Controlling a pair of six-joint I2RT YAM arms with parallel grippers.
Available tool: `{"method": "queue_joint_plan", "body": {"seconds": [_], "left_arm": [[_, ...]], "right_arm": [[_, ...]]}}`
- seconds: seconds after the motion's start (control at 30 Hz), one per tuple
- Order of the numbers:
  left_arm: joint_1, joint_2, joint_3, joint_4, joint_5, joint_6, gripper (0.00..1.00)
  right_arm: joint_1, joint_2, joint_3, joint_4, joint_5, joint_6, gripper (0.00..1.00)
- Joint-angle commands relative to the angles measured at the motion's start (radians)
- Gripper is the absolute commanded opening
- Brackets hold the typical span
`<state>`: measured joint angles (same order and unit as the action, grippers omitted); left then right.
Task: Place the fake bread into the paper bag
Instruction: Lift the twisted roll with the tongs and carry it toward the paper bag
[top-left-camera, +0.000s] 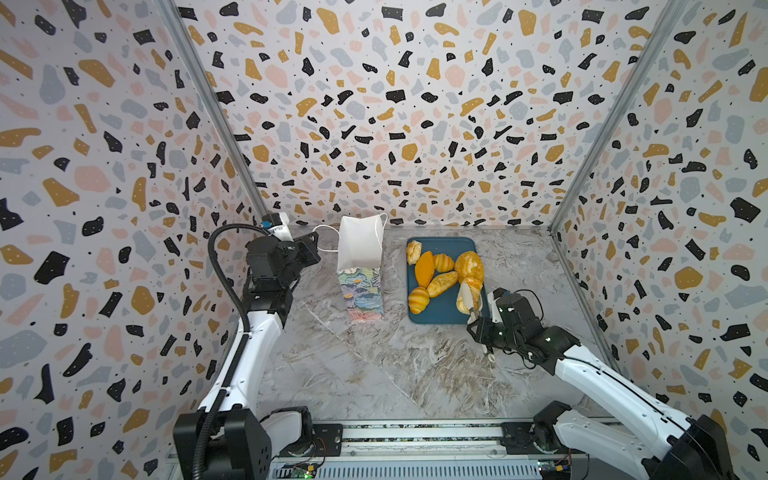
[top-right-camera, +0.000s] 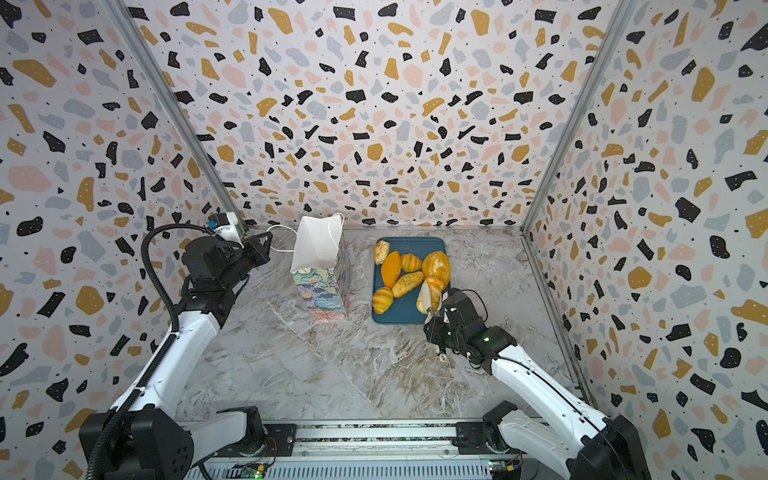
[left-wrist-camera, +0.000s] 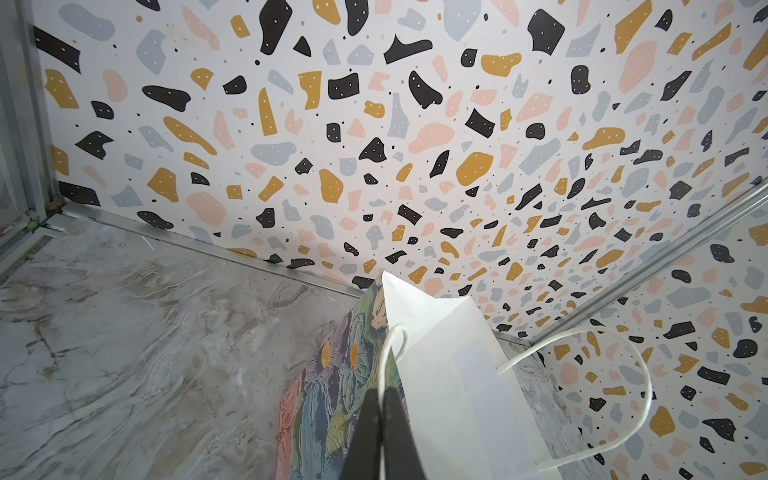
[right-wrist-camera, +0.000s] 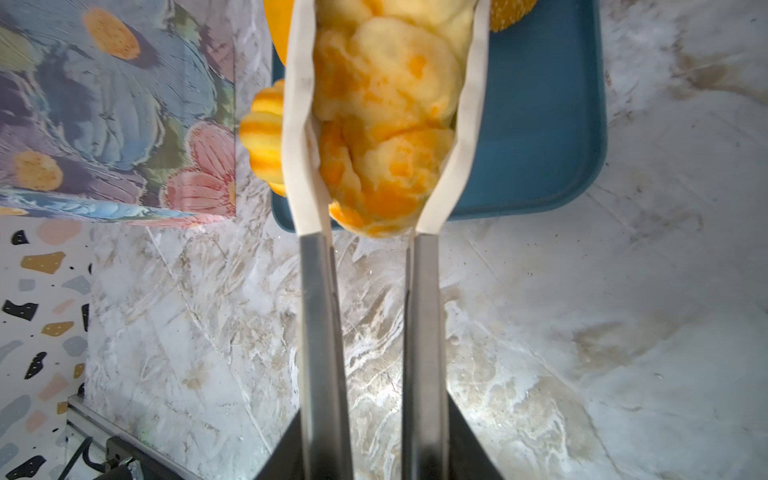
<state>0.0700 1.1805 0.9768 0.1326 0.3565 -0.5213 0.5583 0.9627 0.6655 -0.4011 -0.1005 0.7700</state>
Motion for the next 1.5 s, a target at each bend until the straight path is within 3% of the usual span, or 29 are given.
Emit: {"method": "queue_joint_plan", "body": {"seconds": [0.0, 0.57, 1.47], "left_arm": [[-0.004, -0.005, -0.003, 0.036, 0.000, -0.009, 0.00], [-0.006, -0.003, 0.001, 0.033, 0.004, -0.003, 0.00], [-0.006, 0.004, 0.002, 0.034, 0.011, -0.006, 0.00]], "right_arm": [[0.000, -0.065, 0.002, 0.109, -0.005, 0.007, 0.37], [0.026, -0.158, -0.014, 0.207, -0.013, -0.035, 0.36], [0.226, 0.032, 0.284, 0.167, 0.125, -0.096, 0.35]]}}
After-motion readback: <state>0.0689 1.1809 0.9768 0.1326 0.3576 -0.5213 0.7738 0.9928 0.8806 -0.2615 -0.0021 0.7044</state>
